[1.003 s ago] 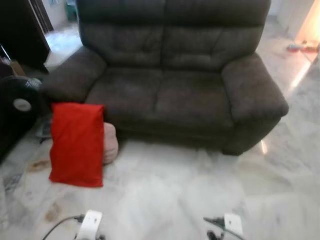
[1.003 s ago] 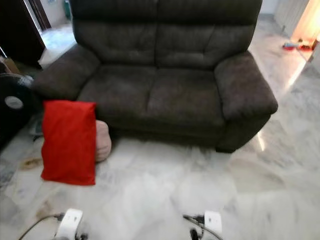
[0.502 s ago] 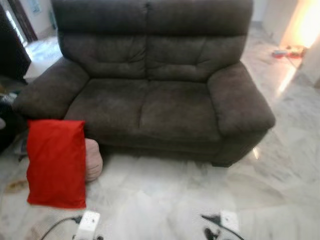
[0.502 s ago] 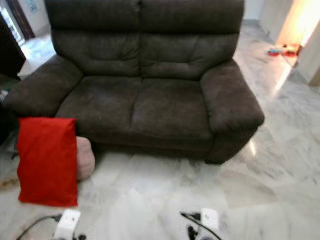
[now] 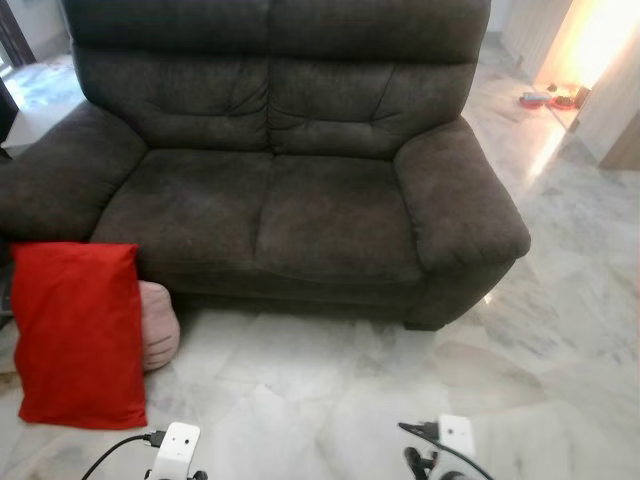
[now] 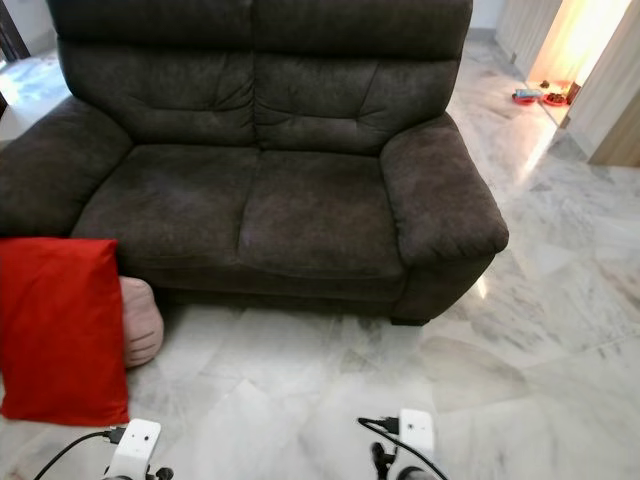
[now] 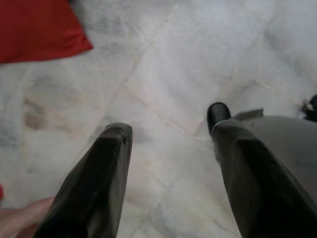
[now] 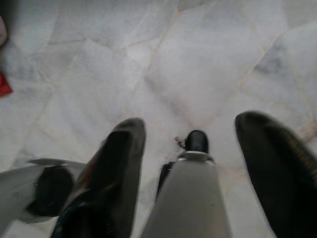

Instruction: Move the pillow to the sofa from floor

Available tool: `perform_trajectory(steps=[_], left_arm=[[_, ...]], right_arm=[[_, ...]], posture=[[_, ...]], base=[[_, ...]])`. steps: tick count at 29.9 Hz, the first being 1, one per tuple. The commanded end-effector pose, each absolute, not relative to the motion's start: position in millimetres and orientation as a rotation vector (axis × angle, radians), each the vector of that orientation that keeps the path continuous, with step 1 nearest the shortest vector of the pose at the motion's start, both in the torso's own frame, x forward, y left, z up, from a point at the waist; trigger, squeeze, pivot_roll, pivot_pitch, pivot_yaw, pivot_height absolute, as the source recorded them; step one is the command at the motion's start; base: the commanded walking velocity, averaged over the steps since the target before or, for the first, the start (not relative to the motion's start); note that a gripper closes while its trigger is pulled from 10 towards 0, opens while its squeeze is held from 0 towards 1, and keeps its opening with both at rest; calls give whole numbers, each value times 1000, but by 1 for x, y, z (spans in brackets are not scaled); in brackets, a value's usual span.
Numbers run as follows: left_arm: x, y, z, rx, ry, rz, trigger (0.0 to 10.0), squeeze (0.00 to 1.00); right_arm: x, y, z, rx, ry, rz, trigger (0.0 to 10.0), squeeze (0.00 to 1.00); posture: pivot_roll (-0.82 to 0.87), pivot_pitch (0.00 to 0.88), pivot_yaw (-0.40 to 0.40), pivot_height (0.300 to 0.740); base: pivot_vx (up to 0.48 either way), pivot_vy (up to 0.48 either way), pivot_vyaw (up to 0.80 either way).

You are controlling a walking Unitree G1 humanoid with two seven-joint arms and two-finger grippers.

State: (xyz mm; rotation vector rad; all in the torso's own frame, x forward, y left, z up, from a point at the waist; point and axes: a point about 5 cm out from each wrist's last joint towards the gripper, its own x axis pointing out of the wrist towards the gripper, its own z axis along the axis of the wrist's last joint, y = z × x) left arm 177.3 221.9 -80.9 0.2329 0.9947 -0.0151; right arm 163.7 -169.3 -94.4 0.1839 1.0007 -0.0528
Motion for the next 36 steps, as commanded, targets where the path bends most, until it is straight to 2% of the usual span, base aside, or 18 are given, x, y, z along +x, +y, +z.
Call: perform_trajectory(steps=[1, 25, 30, 36], left_arm=[[176, 222, -82, 239, 1011, -13, 10000, 0], [174, 222, -83, 216, 1012, -7, 10000, 0], [174, 222, -83, 221, 1017, -9, 10000, 0], [174, 222, -83, 224, 1021, -9, 10000, 0]], right_arm=[[165, -174, -94, 180, 999, -67, 10000, 0], [164, -174, -94, 182, 1000, -69, 10000, 0], [163, -174, -94, 181, 1005, -71, 10000, 0], [163, -175, -94, 169, 1014, -57, 10000, 0]], posture=[[99, 58, -2, 740], [102, 67, -3, 740], [102, 69, -4, 740], [103, 69, -5, 740]], base=[[0, 0, 0], [0, 0, 0], [0, 445, 0], [0, 480, -746]])
